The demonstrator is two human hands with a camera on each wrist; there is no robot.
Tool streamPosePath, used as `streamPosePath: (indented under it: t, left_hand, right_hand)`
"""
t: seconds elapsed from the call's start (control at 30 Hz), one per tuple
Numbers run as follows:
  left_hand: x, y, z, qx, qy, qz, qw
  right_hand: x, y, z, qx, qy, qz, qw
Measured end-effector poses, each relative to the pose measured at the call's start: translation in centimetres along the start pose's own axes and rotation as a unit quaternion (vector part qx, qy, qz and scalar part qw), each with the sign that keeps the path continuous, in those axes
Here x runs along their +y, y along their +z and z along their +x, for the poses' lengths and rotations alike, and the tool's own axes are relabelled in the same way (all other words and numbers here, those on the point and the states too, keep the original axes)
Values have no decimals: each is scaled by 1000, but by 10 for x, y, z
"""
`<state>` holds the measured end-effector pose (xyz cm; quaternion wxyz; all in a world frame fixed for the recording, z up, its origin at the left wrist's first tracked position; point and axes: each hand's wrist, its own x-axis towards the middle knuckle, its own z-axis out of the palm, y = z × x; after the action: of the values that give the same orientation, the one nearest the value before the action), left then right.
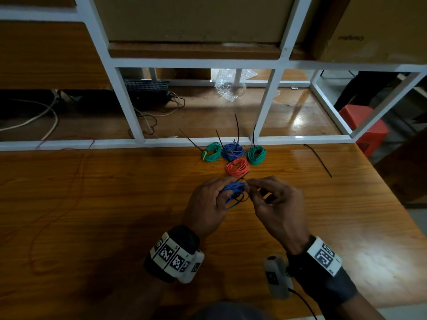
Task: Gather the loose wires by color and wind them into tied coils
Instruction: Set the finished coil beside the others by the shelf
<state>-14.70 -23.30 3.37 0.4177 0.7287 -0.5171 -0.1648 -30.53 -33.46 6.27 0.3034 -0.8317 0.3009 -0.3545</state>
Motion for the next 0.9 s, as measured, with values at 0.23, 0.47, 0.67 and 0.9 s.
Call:
streamPosePath:
  t: [0.23,0.47,0.67,0.9]
  left_hand:
    - [-5,2,1,15,6,6,1000]
    - [-5,3,0,15,1,13,1000]
    - [0,2,-1,22,2,10,1000]
    - [4,4,-2,6,-1,0,1000]
  right_hand:
    - [-3,-9,4,64,-23,-9,998]
    - [-1,-7,1,49,-41,-27,998]
    - [0,-7,-1,44,-39,-39,998]
    - [1,0,-3,-31,9,-43,999]
